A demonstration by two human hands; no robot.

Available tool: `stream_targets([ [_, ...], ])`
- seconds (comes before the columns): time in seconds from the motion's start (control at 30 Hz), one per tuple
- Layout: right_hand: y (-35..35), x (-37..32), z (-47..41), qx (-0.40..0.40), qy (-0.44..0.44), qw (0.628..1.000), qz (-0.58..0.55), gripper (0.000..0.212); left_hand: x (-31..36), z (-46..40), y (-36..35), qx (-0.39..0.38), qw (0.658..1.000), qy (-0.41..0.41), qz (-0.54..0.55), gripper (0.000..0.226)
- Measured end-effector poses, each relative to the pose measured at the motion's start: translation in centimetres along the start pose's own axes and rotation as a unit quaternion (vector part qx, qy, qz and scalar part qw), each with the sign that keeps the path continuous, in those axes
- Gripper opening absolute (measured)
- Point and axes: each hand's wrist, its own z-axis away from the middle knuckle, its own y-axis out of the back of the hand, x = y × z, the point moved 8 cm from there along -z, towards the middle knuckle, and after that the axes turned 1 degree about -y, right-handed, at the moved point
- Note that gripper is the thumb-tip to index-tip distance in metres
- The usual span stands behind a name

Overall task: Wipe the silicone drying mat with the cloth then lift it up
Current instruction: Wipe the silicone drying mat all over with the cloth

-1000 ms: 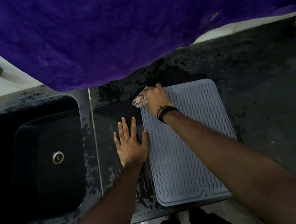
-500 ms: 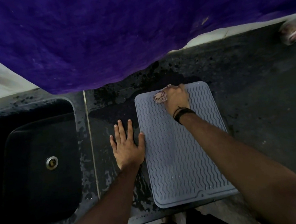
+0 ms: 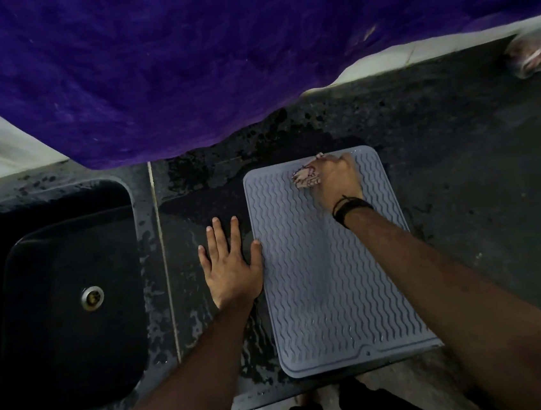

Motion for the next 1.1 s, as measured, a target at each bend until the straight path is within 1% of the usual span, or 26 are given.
stream_targets([
  [0.1, -0.2, -1.8, 0.3, 0.014, -0.012, 1.000, -0.015, 0.028, 0.0, 0.0, 0.0, -0.002, 1.000, 0.001, -0.003, 0.070],
  [0.23, -1.2, -6.2, 1.0, -0.001, 0.023, 1.000, -0.012, 0.033, 0.0, 0.0, 0.1, -0.009, 1.000, 0.001, -0.006, 0.070],
  [0.3, -1.3, -6.9, 1.0, -0.005, 0.038, 0.999, -0.014, 0.034, 0.1, 0.0, 0.2, -0.010, 1.000, 0.001, -0.009, 0.071],
  [0.4, -1.0, -5.2, 0.6, -0.019, 0.066, 0.997, -0.021, 0.034, 0.1, 0.1, 0.3, -0.010, 1.000, 0.001, -0.011, 0.070],
  [0.43, -0.6, -4.0, 0.5, -0.016, 0.062, 0.998, -0.026, 0.033, 0.1, 0.0, 0.3, -0.011, 1.000, 0.001, -0.010, 0.070],
  [0.53, 0.9, 0.3, 0.1, 0.029, 0.004, 0.999, -0.040, 0.029, 0.1, 0.1, 0.2, -0.015, 1.000, 0.001, -0.004, 0.069],
  [0.63, 1.3, 3.2, -0.3, 0.033, -0.036, 0.998, -0.027, 0.029, 0.1, 0.1, 0.3, -0.018, 1.000, 0.003, -0.005, 0.069],
  [0.73, 0.8, 2.2, -0.5, 0.022, -0.043, 0.998, -0.037, 0.032, 0.2, 0.1, 0.3, -0.024, 1.000, 0.006, -0.009, 0.069],
  [0.83, -0.1, -1.0, 0.3, 0.004, -0.024, 0.998, -0.061, 0.034, 0.1, 0.0, 0.3, -0.023, 1.000, 0.006, -0.010, 0.069],
  [0.9, -0.1, -2.0, 0.7, -0.002, -0.004, 0.997, -0.073, 0.036, 0.0, 0.0, 0.3, -0.021, 1.000, 0.005, -0.008, 0.068],
  [0.97, 0.2, -0.9, 0.4, -0.007, 0.006, 0.997, -0.080, 0.037, 0.1, 0.1, 0.3, -0.017, 1.000, 0.002, -0.008, 0.070],
  [1.03, 0.6, 1.0, 0.0, -0.008, -0.003, 0.997, -0.074, 0.038, 0.1, 0.1, 0.4, -0.011, 1.000, -0.002, -0.006, 0.070],
  [1.1, 1.6, 3.3, -0.3, 0.017, -0.018, 0.998, -0.059, 0.033, 0.1, 0.1, 0.5, -0.004, 1.000, -0.003, -0.003, 0.070],
])
